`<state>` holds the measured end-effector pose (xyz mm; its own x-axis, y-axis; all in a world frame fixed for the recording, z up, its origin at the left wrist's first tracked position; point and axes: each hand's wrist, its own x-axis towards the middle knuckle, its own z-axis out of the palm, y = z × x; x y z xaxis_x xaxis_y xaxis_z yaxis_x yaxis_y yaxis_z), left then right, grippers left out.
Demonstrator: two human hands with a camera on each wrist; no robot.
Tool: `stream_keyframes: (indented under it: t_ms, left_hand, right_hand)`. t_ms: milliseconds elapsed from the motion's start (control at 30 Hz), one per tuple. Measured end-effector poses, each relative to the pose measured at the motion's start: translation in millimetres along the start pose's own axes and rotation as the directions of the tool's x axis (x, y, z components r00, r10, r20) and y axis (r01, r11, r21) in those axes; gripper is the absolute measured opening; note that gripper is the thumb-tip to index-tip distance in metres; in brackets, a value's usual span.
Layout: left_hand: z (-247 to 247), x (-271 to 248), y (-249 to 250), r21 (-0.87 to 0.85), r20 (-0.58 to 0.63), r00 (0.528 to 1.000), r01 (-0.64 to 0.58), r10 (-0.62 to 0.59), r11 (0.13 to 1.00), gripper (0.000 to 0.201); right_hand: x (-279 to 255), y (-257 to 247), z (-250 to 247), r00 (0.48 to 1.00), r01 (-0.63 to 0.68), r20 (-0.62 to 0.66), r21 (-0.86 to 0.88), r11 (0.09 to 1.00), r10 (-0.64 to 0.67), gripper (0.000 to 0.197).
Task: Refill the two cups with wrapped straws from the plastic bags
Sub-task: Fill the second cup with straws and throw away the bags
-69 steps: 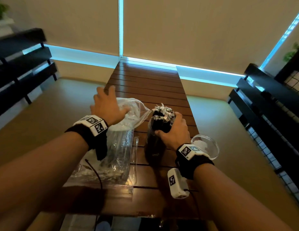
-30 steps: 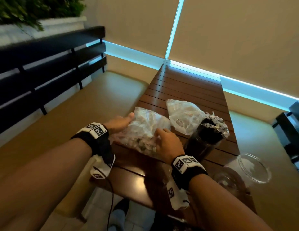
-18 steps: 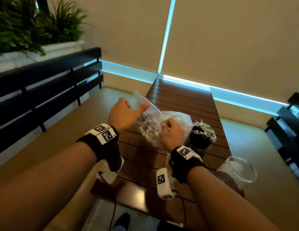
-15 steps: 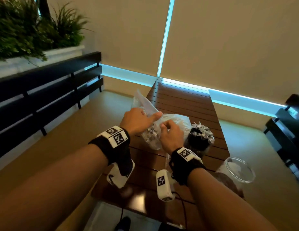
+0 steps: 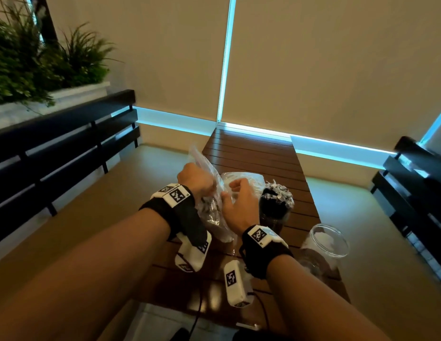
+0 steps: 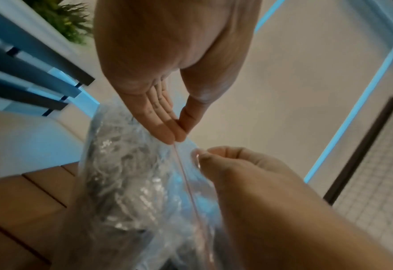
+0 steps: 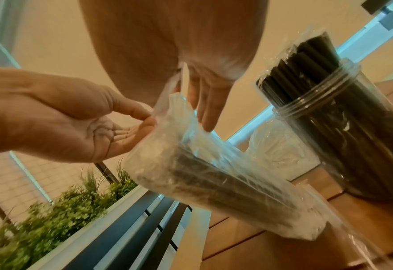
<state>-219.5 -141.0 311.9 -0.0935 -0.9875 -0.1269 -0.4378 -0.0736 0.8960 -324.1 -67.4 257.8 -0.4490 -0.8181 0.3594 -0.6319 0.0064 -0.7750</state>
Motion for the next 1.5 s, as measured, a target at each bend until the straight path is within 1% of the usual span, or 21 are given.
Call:
stream_keyframes:
  t_ms: [33, 100, 167, 267, 367, 500, 567, 667, 767, 800, 833, 900, 933, 1000, 1100, 1133, 1167, 1267, 1333, 1367, 1500]
  left_hand:
    - [-1.7, 2.1, -1.3, -0.1, 0.011, 1.0, 0.02, -0.019, 0.995, 0.038]
    - [-6.3, -0.9, 1.4, -0.231, 0.04, 0.999, 0.043, -0.035, 0.972, 0.025]
    - [-10.1, -8.9, 5.5, -0.278, 0.068, 0.997, 0.038, -0.019, 0.96, 0.004]
    - [-13.1, -14.9, 3.8, -0.305, 0.104, 0.995, 0.037, -0.006, 0.952, 0.013]
    - [-16.6, -19.5, 4.9, -0.351, 0.134, 0.991, 0.033, 0.015, 0.936, 0.012]
    - [-21.7, -25.5, 14.7, -0.392, 0.165, 0.986, 0.038, 0.03, 0.919, 0.011]
    - [-22.2, -27.8, 19.0, -0.397, 0.154, 0.987, 0.028, 0.036, 0.917, 0.012]
    - [-19.9, -30.4, 23.4, -0.404, 0.159, 0.986, 0.026, 0.042, 0.915, 0.01]
    - [-17.5, -33.5, 26.0, -0.4, 0.173, 0.984, 0.044, 0.029, 0.916, 0.008]
    - [-17.2, -36.0, 27.6, -0.394, 0.173, 0.985, 0.053, 0.018, 0.918, 0.005]
    - [-17.0, -37.6, 28.6, -0.375, 0.175, 0.984, 0.061, 0.006, 0.925, 0.012]
    - [-16.6, -39.7, 30.3, -0.318, 0.201, 0.979, 0.077, -0.012, 0.945, 0.038]
    - [-17.1, -41.7, 31.0, -0.279, 0.222, 0.975, 0.082, -0.019, 0.957, 0.045]
    - [-19.0, -45.0, 32.0, -0.216, 0.267, 0.963, 0.08, -0.02, 0.973, 0.04]
    - [-21.2, -45.4, 31.3, -0.187, 0.277, 0.961, 0.057, -0.003, 0.981, 0.015]
    - [-21.1, -45.5, 31.0, -0.192, 0.277, 0.961, 0.054, 0.001, 0.98, 0.006]
    - [-20.6, -45.3, 30.2, -0.192, 0.278, 0.961, 0.052, 0.003, 0.98, 0.003]
    - [-17.8, -48.6, 27.0, -0.174, 0.279, 0.96, 0.05, 0.0, 0.983, 0.009]
    - [-15.0, -49.2, 25.0, -0.163, 0.3, 0.954, 0.042, 0.009, 0.986, 0.027]
    - [-13.2, -48.7, 24.8, -0.149, 0.307, 0.952, 0.041, 0.006, 0.988, 0.029]
    - [-7.6, -47.7, 27.8, -0.133, 0.26, 0.966, 0.032, 0.004, 0.991, 0.01]
  right_hand:
    - [0.8, -1.4, -1.6, 0.998, 0.062, -0.029, -0.054, 0.997, -0.063, 0.018]
    - [3.8, -7.2, -5.1, 0.991, 0.136, 0.003, -0.144, 0.98, -0.137, 0.021]
    - [8.2, -14.4, -8.8, 0.991, 0.116, 0.087, -0.174, 0.978, -0.102, 0.02]
    - [11.4, -23.4, -11.3, 0.994, 0.05, 0.104, -0.19, 0.981, -0.031, 0.015]
    - [8.1, -29.3, -13.6, 0.998, 0.048, 0.042, -0.227, 0.973, -0.039, 0.018]
    - [6.1, -37.5, -19.2, 0.997, 0.065, -0.037, -0.161, 0.985, -0.072, 0.016]
    - [5.9, -43.5, -22.4, 0.997, 0.067, -0.03, -0.137, 0.988, -0.072, 0.015]
    - [7.6, -51.7, -28.6, 0.997, 0.065, -0.021, -0.168, 0.984, -0.069, 0.021]
    - [10.6, -56.1, -34.5, 1.0, 0.026, 0.001, -0.196, 0.98, -0.027, 0.02]
    - [11.5, -55.7, -35.8, 1.0, 0.004, 0.003, -0.184, 0.983, -0.003, 0.02]
    - [12.2, -54.5, -37.3, 1.0, -0.02, 0.005, -0.157, 0.987, 0.021, 0.019]
    - [13.9, -50.0, -38.9, 0.998, -0.065, 0.006, -0.089, 0.994, 0.065, 0.02]
    - [14.5, -47.5, -40.1, 0.996, -0.086, 0.005, -0.048, 0.995, 0.086, 0.021]
    - [15.9, -42.6, -41.9, 0.992, -0.124, 0.025, 0.051, 0.991, 0.123, 0.02]
    - [14.9, -35.3, -41.0, 0.978, -0.2, 0.105, 0.21, 0.957, 0.181, 0.011]
    - [13.7, -34.0, -41.2, 0.97, -0.239, 0.117, 0.269, 0.933, 0.214, 0.009]
    - [12.8, -32.7, -41.7, 0.96, -0.278, 0.128, 0.329, 0.902, 0.249, 0.008]
    - [12.9, -30.0, -42.8, 0.934, -0.355, 0.193, 0.423, 0.834, 0.3, 0.01]
    - [11.7, -31.8, -44.4, 0.93, -0.36, 0.239, 0.421, 0.832, 0.28, 0.009]
    - [10.9, -32.2, -45.1, 0.928, -0.36, 0.256, 0.422, 0.832, 0.271, 0.011]
    - [9.4, -29.9, -45.5, 0.918, -0.381, 0.288, 0.443, 0.812, 0.274, 0.016]
